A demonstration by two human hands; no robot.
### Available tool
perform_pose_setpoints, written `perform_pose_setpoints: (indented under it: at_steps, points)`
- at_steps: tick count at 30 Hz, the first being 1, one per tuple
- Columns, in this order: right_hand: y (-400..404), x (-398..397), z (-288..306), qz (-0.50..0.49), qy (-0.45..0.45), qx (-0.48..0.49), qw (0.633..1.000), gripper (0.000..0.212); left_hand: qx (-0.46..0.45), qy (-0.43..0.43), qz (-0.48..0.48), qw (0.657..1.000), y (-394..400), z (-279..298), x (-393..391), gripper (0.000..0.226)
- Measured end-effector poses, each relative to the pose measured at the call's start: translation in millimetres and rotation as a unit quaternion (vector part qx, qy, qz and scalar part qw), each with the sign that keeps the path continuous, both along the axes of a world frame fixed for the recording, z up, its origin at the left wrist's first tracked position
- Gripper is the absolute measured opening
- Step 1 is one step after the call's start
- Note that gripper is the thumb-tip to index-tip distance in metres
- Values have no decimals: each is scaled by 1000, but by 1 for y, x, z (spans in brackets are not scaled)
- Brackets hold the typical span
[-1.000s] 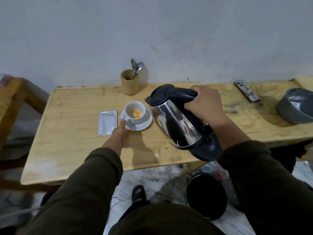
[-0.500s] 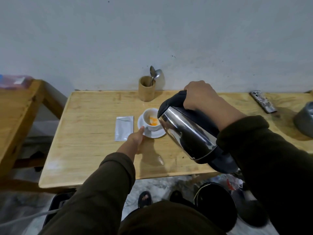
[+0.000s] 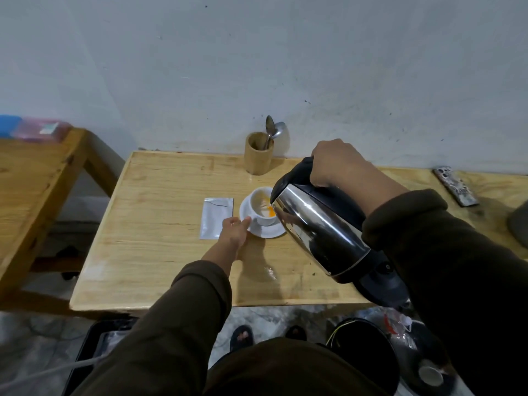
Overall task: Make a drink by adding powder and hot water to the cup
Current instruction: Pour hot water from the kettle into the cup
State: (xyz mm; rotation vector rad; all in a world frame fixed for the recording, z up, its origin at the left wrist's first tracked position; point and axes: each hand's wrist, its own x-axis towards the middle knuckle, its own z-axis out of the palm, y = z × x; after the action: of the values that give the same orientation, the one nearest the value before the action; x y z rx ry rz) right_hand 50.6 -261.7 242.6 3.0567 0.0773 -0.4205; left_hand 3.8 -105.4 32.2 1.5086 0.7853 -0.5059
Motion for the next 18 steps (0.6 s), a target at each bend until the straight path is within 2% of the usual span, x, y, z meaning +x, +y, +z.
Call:
perform_pose_setpoints:
  at_steps: [5, 11, 18]
  points:
    - [-1, 1, -1, 1, 0, -3, 1000, 12, 35, -39, -53, 997, -1, 2, 1, 38]
    - [-4, 1, -1, 3, -2, -9, 1000, 11, 66, -45, -82, 993, -1, 2, 3, 38]
    - [-5, 4, -1, 2, -7, -9, 1000, 12, 46, -30, -85, 995, 1, 0, 6, 35]
